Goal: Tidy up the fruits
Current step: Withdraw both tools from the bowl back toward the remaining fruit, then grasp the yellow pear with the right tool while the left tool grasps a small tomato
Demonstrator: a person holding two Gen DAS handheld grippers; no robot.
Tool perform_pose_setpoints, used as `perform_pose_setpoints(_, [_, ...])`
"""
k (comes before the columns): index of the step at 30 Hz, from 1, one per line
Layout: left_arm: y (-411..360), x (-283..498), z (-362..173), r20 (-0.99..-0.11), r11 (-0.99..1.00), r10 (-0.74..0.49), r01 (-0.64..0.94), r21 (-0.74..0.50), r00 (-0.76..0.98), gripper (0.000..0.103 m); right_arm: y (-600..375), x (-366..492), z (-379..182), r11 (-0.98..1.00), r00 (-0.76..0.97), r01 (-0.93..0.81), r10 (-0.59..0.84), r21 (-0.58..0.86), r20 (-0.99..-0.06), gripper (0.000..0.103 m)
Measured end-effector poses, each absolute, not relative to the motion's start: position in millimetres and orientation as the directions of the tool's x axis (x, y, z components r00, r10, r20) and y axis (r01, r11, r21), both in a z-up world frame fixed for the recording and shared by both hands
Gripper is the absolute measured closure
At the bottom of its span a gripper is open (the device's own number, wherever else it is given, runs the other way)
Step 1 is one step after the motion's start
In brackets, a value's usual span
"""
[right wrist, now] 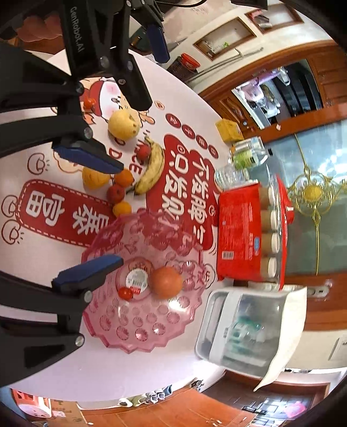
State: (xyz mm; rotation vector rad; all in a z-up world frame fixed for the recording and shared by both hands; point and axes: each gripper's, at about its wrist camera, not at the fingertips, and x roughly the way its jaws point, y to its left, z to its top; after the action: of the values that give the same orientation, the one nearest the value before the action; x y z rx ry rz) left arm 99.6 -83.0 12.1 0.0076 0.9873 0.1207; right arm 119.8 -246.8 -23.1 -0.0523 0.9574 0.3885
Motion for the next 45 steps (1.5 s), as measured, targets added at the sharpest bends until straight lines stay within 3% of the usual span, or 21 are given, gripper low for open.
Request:
perform_pose_setpoints(18, [1.2,57.8,7.8,-0.812,0.951,0.266,-0.279,0.133,0.52,0.005,-196.0,107.9,-20.8,0.9,0.495,-0.422,0.332,0.112,-0.803,0.04])
perform_pose_setpoints(28, [55.5,61.5,-11.8,-0.854,0.936,0.247,-0.34,0.089,0.458,0.006,-182.9,108.1,-20.3,0.896,0.516,-0.439,0.314,0.068,-0.797,0.04])
perform_pose_setpoints(45, [52.7,76.8,-88.8,-0.937,0.967,0.109,-0.255,0.023,0.331,0.006,-138.2,128.5,-54.4,0.863,0.436,-0.5,0.326,0.076,-0.839,0.04])
